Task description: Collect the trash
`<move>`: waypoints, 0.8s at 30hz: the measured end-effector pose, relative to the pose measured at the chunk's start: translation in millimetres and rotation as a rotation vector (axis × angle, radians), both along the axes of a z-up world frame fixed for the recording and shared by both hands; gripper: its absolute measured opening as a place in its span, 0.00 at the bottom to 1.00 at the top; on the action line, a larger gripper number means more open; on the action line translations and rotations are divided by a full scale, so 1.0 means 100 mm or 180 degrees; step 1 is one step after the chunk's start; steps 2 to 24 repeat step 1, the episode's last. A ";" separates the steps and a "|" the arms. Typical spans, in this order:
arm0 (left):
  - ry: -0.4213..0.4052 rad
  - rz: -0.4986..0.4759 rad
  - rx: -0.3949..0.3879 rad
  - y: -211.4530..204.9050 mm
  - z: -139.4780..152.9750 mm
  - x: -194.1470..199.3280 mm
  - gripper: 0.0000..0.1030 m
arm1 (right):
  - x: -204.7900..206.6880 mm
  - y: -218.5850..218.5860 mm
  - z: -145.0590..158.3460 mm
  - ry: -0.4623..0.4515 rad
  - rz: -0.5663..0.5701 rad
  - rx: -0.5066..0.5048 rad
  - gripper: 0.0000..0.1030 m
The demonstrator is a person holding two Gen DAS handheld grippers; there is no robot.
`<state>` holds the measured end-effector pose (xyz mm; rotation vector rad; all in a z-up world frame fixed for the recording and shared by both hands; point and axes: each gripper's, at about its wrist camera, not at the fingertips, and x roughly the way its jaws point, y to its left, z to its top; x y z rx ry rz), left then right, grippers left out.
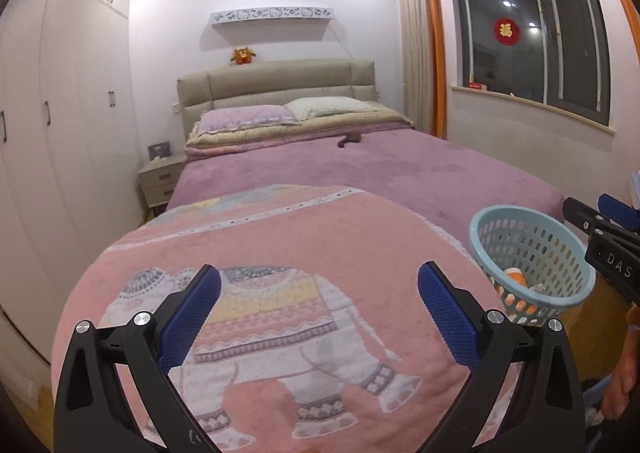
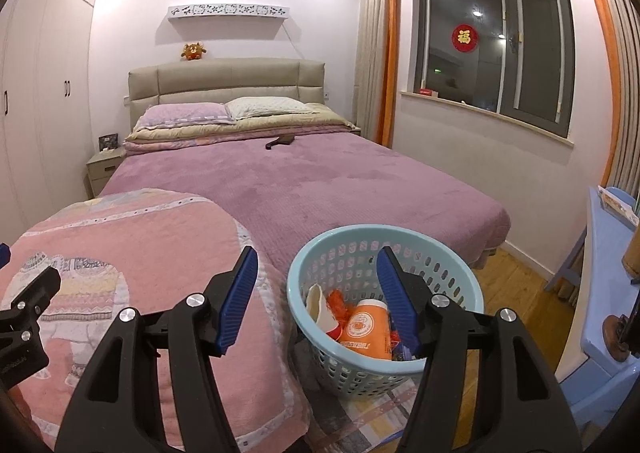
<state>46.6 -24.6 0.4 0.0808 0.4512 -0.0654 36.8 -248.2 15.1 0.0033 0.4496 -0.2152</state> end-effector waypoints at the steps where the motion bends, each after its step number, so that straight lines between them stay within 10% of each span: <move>1: -0.0007 0.0030 -0.0003 0.04 0.01 0.00 0.93 | 0.01 0.01 0.00 0.0009 0.0019 0.0004 0.57; 24: -0.0007 0.0030 -0.0003 0.04 0.01 0.00 0.93 | 0.01 0.01 0.00 0.0009 0.0019 0.0004 0.57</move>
